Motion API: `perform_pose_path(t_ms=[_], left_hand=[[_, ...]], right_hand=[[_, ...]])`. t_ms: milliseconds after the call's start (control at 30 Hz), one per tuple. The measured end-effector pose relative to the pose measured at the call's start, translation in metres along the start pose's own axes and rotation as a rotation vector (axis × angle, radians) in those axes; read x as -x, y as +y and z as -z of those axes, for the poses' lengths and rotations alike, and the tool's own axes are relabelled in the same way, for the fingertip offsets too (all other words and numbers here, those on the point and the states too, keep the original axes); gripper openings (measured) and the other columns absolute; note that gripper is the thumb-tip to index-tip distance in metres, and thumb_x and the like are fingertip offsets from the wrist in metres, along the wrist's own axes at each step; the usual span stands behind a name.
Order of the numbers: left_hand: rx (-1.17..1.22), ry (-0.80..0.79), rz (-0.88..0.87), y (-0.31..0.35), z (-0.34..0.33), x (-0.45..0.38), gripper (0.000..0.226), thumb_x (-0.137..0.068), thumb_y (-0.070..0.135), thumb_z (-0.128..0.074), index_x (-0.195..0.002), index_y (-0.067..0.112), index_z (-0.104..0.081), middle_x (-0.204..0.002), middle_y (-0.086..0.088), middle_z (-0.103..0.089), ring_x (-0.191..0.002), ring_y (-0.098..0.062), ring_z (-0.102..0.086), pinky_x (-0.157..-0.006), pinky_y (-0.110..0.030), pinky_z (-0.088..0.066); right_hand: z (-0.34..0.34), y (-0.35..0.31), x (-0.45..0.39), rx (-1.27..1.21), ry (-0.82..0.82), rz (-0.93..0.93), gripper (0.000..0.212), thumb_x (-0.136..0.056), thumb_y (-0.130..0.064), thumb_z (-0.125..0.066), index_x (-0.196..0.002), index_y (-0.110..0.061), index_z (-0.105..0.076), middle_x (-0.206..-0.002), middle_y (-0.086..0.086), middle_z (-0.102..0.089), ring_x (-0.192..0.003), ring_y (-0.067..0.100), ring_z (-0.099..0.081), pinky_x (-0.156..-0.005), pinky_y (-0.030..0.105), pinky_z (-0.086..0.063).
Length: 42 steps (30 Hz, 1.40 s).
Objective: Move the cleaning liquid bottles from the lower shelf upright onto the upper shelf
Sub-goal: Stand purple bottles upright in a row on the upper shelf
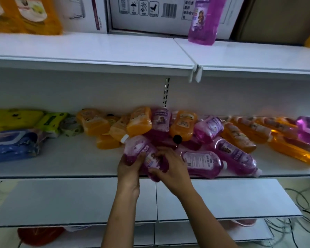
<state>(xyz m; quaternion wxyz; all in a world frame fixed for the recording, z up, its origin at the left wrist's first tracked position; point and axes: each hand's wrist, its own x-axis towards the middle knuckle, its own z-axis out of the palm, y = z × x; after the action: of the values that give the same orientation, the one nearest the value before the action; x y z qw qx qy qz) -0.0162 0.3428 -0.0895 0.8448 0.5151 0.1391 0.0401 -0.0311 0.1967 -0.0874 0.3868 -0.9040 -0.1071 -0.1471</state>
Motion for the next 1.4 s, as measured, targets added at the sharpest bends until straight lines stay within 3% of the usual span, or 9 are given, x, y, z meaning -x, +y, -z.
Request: perform_pose_path(t_ms=[100, 267, 500, 633, 767, 900, 967, 1233, 1400], left_hand=[[0.084, 0.042, 0.083, -0.011, 0.0, 0.004, 0.043, -0.079, 0.02, -0.079, -0.12, 0.015, -0.066, -0.113, -0.012, -0.073, -0.098, -0.03, -0.072, -0.069, -0.041, -0.06], [0.262, -0.017, 0.044, -0.016, -0.009, 0.009, 0.047, -0.072, 0.023, -0.076, -0.118, 0.027, -0.067, -0.114, -0.002, -0.074, -0.096, -0.019, -0.074, -0.068, -0.034, -0.06], [0.041, -0.047, -0.015, -0.007, -0.031, 0.012, 0.048, -0.05, 0.043, -0.087, -0.096, 0.039, -0.074, -0.099, 0.005, -0.078, -0.083, -0.016, -0.076, -0.06, -0.026, -0.059], [-0.069, -0.123, -0.061, 0.005, -0.044, 0.02, 0.044, -0.052, 0.044, -0.088, -0.094, 0.04, -0.075, -0.095, 0.006, -0.078, -0.082, -0.017, -0.076, -0.06, -0.026, -0.059], [-0.075, -0.252, -0.012, 0.022, -0.056, 0.029, 0.055, -0.058, 0.04, -0.088, -0.11, 0.031, -0.072, -0.102, -0.001, -0.077, -0.086, -0.025, -0.076, -0.063, -0.033, -0.061], [-0.094, -0.452, 0.092, 0.035, -0.073, 0.038, 0.054, -0.061, 0.036, -0.086, -0.113, 0.029, -0.072, -0.107, -0.009, -0.076, -0.093, -0.032, -0.075, -0.07, -0.039, -0.061], [-0.101, -0.528, 0.117, 0.038, -0.082, 0.043, 0.047, -0.064, 0.037, -0.083, -0.109, 0.027, -0.073, -0.105, -0.01, -0.076, -0.093, -0.033, -0.074, -0.069, -0.036, -0.061], [0.022, -0.608, 0.23, 0.042, -0.102, 0.053, 0.034, -0.093, 0.031, -0.054, -0.115, 0.01, -0.07, -0.113, -0.019, -0.073, -0.101, -0.035, -0.072, -0.072, -0.037, -0.061], [-0.345, -0.947, 0.06, 0.039, -0.105, 0.06, 0.046, -0.085, 0.031, -0.076, -0.125, 0.049, -0.062, -0.124, 0.012, -0.069, -0.113, -0.015, -0.068, -0.083, -0.024, -0.057]], right_hand=[[0.01, -0.001, 0.0, 0.004, 0.03, 0.07, 0.027, -0.086, -0.026, -0.069, -0.111, -0.017, -0.065, -0.119, -0.003, -0.065, -0.111, 0.017, -0.059, -0.095, 0.032, -0.047], [0.012, 0.028, 0.039, 0.182, 0.473, 0.063, 0.029, -0.086, -0.004, -0.061, -0.113, -0.012, -0.063, -0.116, 0.004, -0.066, -0.112, 0.023, -0.058, -0.096, 0.044, -0.047], [0.017, 0.033, 0.05, 0.085, 0.273, -0.063, 0.04, -0.093, -0.02, -0.06, -0.131, -0.009, -0.057, -0.141, 0.001, -0.05, -0.137, 0.019, -0.039, -0.117, 0.036, -0.029], [0.029, 0.021, 0.035, 0.002, 0.169, -0.188, 0.043, -0.099, -0.042, -0.04, -0.137, -0.026, -0.051, -0.137, -0.022, -0.045, -0.138, 0.003, -0.035, -0.123, 0.044, -0.015], [0.053, 0.0, 0.027, -0.534, 0.091, -0.3, 0.046, -0.086, -0.072, -0.05, -0.13, -0.059, -0.047, -0.127, -0.03, -0.057, -0.123, -0.004, -0.054, -0.099, 0.026, -0.051], [0.079, -0.018, 0.014, -0.525, 0.045, -0.303, 0.091, -0.067, -0.075, -0.07, -0.135, -0.076, -0.01, -0.128, -0.047, -0.038, -0.112, -0.024, -0.049, -0.079, 0.004, -0.049], [0.087, -0.021, 0.011, -0.548, 0.103, -0.315, 0.096, -0.064, -0.071, -0.074, -0.129, -0.082, -0.004, -0.124, -0.045, -0.033, -0.101, -0.031, -0.049, -0.069, 0.001, -0.047], [0.099, -0.019, 0.025, -0.877, 0.377, -0.363, 0.06, -0.067, -0.048, -0.086, -0.115, -0.063, -0.054, -0.112, -0.012, -0.071, -0.1, 0.016, -0.073, -0.075, 0.032, -0.062], [0.114, -0.008, 0.03, -0.966, 0.56, -0.432, 0.073, -0.064, -0.04, -0.085, -0.129, -0.044, -0.053, -0.121, -0.002, -0.069, -0.106, 0.024, -0.071, -0.081, 0.045, -0.062]])
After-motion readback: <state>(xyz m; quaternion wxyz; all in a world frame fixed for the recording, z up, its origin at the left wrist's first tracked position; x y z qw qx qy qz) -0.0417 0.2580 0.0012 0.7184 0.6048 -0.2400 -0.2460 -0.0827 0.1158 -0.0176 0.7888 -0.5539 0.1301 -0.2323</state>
